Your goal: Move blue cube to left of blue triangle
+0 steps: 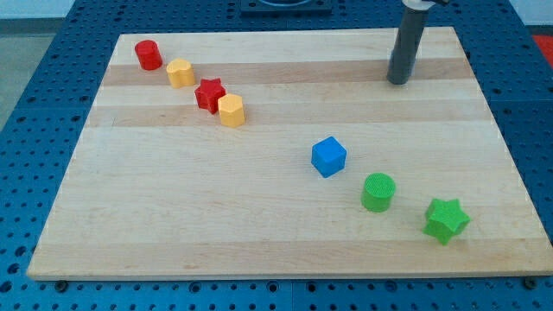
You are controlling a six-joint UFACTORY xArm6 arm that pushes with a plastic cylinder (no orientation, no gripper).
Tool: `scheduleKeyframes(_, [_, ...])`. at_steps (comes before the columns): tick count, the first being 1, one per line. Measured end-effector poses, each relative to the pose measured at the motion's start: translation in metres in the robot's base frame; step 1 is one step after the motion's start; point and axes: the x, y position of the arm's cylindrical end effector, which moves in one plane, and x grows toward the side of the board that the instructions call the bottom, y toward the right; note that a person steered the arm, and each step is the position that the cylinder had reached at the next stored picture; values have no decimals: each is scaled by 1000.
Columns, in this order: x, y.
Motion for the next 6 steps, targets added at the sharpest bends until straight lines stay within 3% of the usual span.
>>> scheduleKeyframes(2, [-50,22])
scheduleKeyframes(4, [-15,0])
scheduleKeyframes(5, [2,-85])
scheduleKeyframes(6, [52,-174])
